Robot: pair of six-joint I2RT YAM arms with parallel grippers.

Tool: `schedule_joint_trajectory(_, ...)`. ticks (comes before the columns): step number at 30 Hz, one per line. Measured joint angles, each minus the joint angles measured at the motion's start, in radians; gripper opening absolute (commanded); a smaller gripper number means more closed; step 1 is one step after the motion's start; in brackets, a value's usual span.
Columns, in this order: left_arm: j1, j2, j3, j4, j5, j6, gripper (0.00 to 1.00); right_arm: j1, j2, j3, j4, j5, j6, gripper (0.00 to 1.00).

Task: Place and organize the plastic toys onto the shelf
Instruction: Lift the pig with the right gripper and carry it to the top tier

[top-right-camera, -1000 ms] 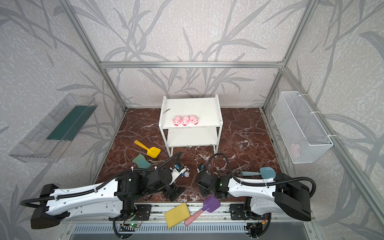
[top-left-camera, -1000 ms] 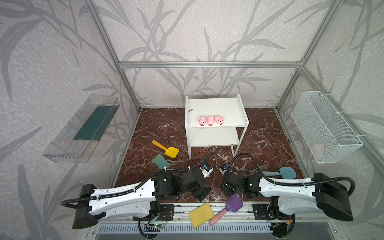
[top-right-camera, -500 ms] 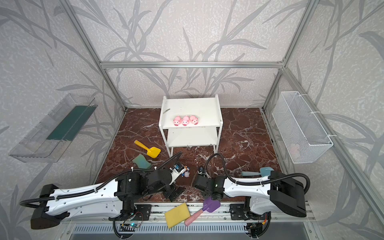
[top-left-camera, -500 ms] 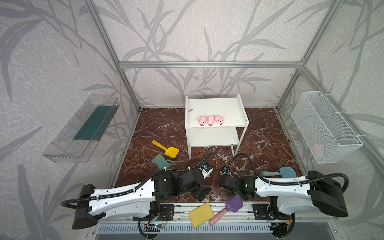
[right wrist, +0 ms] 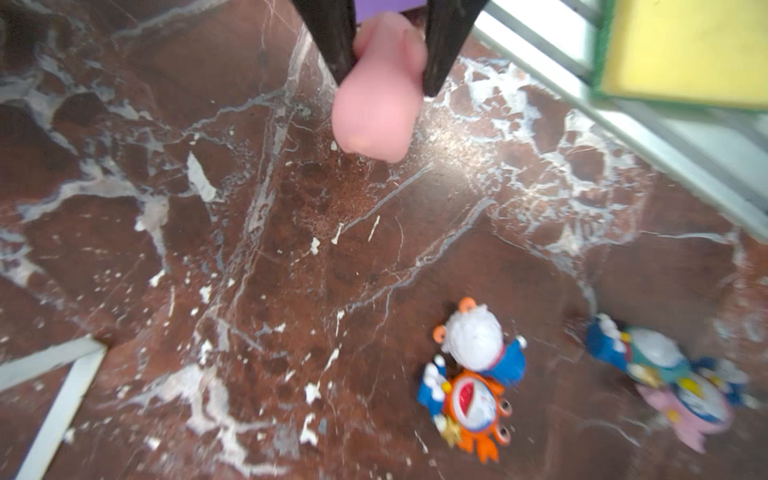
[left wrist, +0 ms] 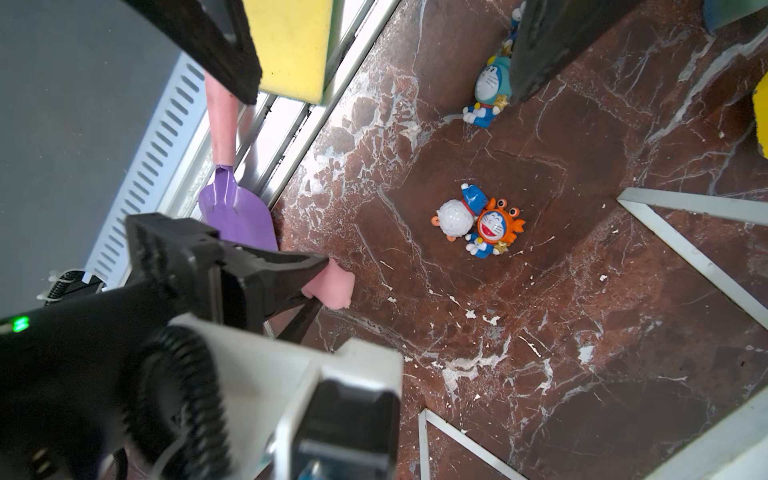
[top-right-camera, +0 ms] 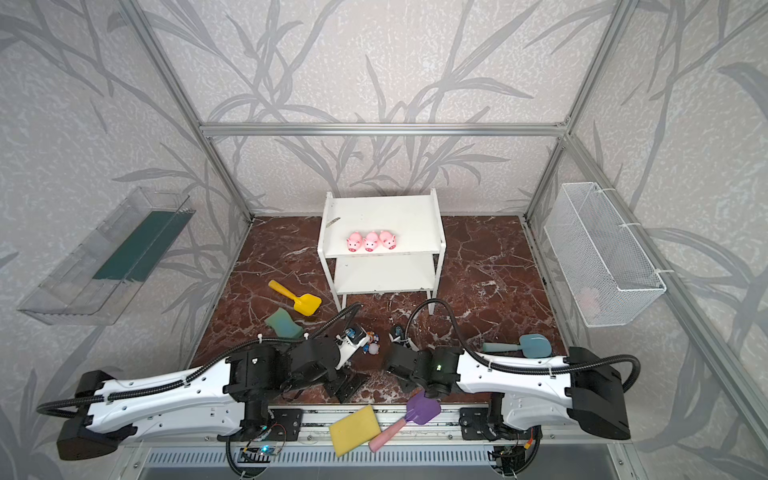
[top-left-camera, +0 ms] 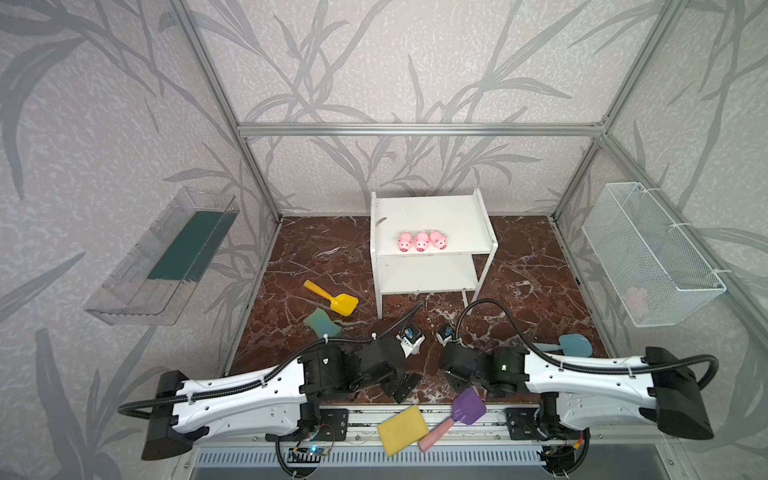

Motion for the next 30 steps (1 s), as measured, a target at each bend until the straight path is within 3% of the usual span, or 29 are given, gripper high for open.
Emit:
schedule_joint_trajectory(7, 0.000, -0.035, 0.060, -0.028, -0.035, 0.090, 0.95, -0.002, -0.135, 0.195, -0.185, -0.008, -0.097, 0.27)
schedule_joint_trajectory(17, 0.000, -0.086, 0.230, -0.011, -0.172, 0.348, 0.99, -0.074, -0.106, 0.644, -0.449, -0.015, -0.264, 0.27)
schedule_joint_trajectory(24, 0.005, -0.100, 0.300, 0.040, -0.283, 0.523, 0.99, -0.278, 0.001, 0.884, -0.528, -0.075, -0.388, 0.27)
schedule_joint_trajectory(30, 0.057, -0.106, 0.301, 0.071, -0.285, 0.576, 0.99, -0.422, 0.127, 1.055, -0.557, -0.139, -0.476, 0.27)
